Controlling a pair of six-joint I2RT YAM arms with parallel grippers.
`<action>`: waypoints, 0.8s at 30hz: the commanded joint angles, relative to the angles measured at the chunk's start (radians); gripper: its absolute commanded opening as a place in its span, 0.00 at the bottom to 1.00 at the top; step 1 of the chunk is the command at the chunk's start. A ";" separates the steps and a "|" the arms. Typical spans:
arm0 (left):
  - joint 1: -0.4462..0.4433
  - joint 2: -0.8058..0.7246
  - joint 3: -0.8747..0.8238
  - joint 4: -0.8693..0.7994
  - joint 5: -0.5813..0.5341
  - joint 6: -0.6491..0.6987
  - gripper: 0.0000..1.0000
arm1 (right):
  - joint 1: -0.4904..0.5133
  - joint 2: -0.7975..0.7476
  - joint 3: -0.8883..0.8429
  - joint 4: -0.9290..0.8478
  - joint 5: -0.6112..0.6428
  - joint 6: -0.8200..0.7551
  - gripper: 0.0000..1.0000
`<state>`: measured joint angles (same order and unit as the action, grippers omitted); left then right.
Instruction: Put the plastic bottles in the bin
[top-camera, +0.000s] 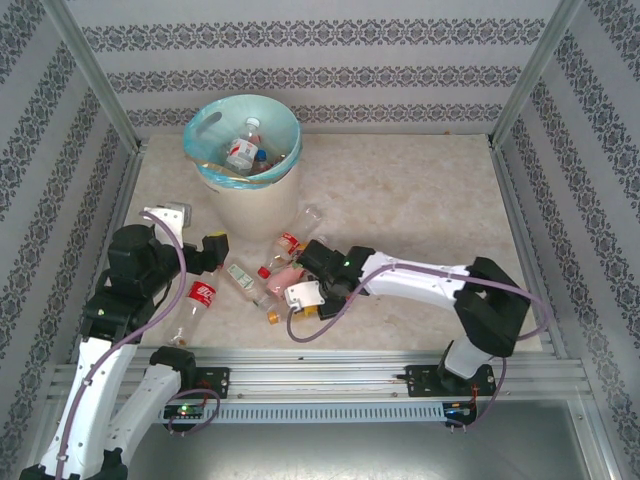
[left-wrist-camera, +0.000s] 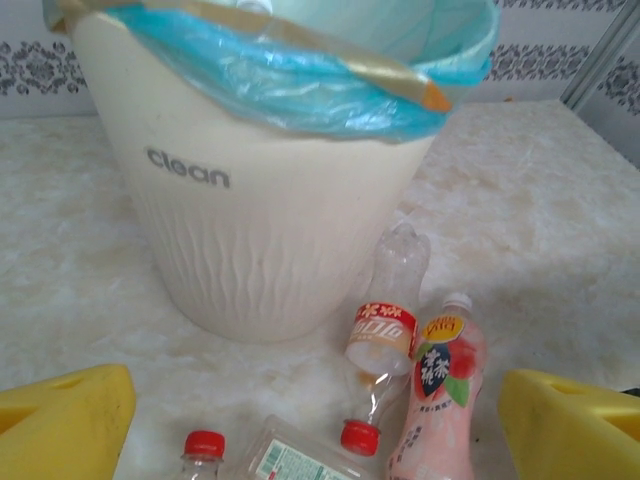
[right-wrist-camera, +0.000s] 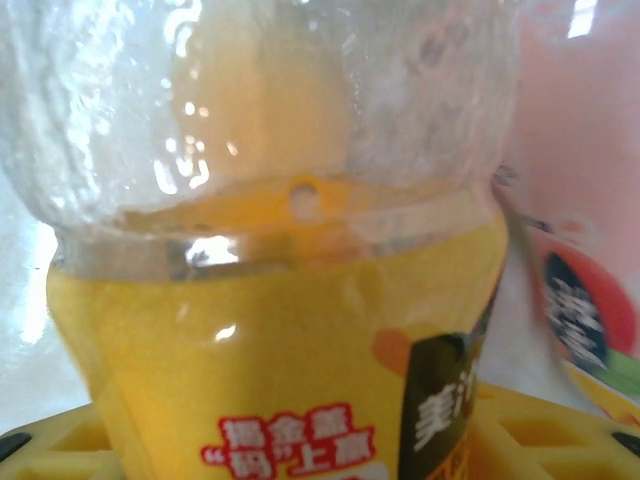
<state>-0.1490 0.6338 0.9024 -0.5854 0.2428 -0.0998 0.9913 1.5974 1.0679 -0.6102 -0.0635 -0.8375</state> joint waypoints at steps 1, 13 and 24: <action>0.005 -0.001 0.042 0.108 0.054 -0.039 0.95 | 0.008 -0.086 -0.017 -0.055 0.003 0.076 0.57; 0.006 0.060 0.082 0.476 0.287 -0.125 0.97 | -0.023 -0.425 -0.085 -0.149 -0.027 0.311 0.55; -0.031 0.311 0.176 0.804 0.454 -0.355 0.94 | -0.292 -0.790 -0.121 0.036 -0.227 0.594 0.53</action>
<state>-0.1577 0.9119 1.0321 0.0952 0.6315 -0.3744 0.7441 0.8429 0.9344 -0.6491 -0.1974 -0.3672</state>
